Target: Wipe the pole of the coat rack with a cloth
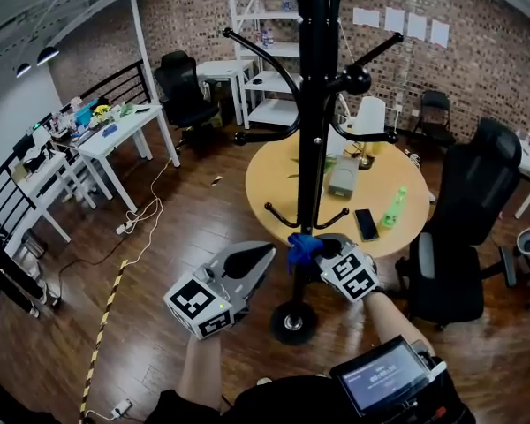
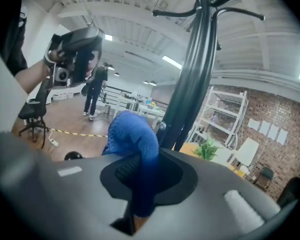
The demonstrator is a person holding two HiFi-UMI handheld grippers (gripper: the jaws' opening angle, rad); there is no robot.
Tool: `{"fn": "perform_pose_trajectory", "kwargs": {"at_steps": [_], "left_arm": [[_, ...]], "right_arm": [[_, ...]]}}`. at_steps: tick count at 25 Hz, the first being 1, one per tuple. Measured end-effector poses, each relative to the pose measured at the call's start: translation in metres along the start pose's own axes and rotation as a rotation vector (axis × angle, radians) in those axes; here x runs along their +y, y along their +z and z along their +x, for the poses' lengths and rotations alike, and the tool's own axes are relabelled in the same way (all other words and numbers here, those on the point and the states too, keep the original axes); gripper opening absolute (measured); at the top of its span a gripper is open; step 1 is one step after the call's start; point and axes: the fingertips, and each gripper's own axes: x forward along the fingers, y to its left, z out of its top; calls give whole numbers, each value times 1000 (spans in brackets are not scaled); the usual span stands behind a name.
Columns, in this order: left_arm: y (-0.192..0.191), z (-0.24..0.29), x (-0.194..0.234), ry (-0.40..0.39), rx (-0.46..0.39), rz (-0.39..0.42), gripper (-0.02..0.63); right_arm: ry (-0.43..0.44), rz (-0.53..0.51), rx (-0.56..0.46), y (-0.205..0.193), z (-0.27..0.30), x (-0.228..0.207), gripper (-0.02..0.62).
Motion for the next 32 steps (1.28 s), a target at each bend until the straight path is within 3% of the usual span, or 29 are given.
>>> {"fn": "perform_pose_trajectory", "kwargs": {"at_steps": [3, 8, 12, 16, 22, 24, 28, 32], "left_arm": [[4, -3, 1, 10, -11, 13, 0], [15, -11, 5, 23, -36, 36, 0], [23, -22, 8, 36, -53, 50, 0], [32, -36, 12, 55, -66, 70, 0], [42, -42, 14, 64, -75, 97, 0], [40, -39, 13, 55, -67, 101, 0], [39, -35, 14, 51, -59, 102, 0], [38, -31, 15, 41, -56, 96, 0]], "right_arm": [[-72, -59, -125, 45, -17, -12, 44], [-220, -143, -405, 166, -76, -51, 44], [-333, -245, -540, 243, -116, -76, 44], [-439, -246, -741, 303, -176, -86, 44], [-297, -243, -994, 352, -249, -35, 44], [-294, -273, -1063, 359, -274, -19, 44], [-310, -319, -1083, 361, -285, -13, 44], [-360, -238, -933, 337, -233, -57, 44]]}}
